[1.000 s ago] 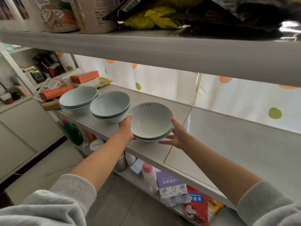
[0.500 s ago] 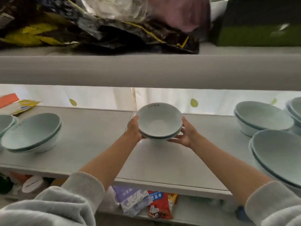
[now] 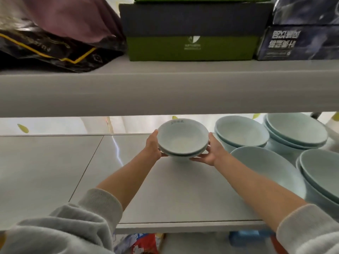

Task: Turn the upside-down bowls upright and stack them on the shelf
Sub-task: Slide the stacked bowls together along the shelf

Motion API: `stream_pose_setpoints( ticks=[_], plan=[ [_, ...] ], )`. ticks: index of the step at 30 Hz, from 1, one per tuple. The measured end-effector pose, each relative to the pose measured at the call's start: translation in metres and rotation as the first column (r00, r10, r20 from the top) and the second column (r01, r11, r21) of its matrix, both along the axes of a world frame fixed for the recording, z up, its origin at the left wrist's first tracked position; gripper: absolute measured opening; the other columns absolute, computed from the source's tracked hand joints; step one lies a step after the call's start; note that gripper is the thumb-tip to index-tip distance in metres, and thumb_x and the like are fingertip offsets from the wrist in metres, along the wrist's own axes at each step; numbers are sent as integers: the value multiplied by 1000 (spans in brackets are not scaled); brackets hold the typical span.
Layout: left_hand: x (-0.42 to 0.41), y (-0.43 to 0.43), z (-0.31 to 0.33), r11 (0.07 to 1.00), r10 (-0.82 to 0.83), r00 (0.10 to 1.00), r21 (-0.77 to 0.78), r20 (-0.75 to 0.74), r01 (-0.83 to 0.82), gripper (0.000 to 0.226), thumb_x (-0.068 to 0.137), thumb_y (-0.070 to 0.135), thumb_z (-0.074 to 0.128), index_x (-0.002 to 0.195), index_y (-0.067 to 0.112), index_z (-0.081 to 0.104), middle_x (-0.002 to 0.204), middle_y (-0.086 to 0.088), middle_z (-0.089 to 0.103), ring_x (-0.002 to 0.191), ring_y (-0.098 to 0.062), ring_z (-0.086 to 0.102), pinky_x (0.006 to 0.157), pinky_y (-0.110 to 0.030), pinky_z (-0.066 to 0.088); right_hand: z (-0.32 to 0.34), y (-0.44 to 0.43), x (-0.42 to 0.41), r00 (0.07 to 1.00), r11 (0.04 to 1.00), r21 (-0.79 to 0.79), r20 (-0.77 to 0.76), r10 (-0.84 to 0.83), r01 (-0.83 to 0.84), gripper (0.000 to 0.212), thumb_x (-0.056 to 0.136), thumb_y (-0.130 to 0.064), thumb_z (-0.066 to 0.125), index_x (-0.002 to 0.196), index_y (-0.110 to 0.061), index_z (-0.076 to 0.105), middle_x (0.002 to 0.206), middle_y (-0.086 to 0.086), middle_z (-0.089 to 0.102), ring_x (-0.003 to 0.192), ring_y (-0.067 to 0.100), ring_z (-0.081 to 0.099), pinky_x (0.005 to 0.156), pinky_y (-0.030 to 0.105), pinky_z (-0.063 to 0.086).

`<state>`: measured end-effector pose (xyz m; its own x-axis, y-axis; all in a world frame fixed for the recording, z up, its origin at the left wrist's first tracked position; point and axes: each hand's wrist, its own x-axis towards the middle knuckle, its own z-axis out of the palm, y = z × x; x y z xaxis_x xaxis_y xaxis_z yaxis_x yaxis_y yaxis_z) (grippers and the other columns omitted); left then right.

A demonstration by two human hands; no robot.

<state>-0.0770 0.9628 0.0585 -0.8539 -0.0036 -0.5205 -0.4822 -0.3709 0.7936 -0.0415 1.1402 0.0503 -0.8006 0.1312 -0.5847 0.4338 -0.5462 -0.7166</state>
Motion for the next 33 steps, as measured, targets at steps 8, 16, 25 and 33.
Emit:
stream_pose_setpoints(
  ticks=[8, 16, 25, 33],
  plan=[
    [-8, 19, -3, 996, -78, 997, 33, 19, 77, 36, 101, 44, 32, 95, 16, 54, 90, -10, 56, 97, -34, 54, 88, -55, 45, -2, 15, 0, 1000, 1000, 5, 8, -30, 30, 56, 88, -54, 50, 131, -19, 45, 130, 10, 48, 102, 42, 53, 69, 58, 51],
    [-8, 3, -8, 978, -181, 983, -103, 5, 181, 56, 99, 52, 29, 142, 17, 38, 139, -13, 45, 127, -35, 44, 99, -62, 38, -12, 0, 4, 974, 976, 22, 56, -218, 218, 65, 93, -62, 20, 135, -19, 46, 131, 9, 51, 117, 39, 51, 76, 58, 51],
    [-3, -97, -9, 972, -127, 991, -207, -53, 113, 65, 97, 55, 35, 150, 17, 26, 155, -10, 28, 141, -32, 31, 106, -59, 33, -35, -101, 28, 896, 900, -48, 135, -423, 432, 84, 84, -75, 25, 148, -20, 26, 151, 1, 32, 133, 32, 40, 99, 61, 37],
    [1, -282, 13, 748, -118, 918, -641, -380, -169, 55, 101, 36, 36, 148, 8, 33, 155, -7, 33, 143, -22, 30, 117, -35, 23, -55, -276, 22, 997, 997, -4, 19, -78, 79, 74, 91, -64, 23, 148, -17, 23, 152, 9, 31, 134, 34, 38, 82, 49, 42]
  ],
)
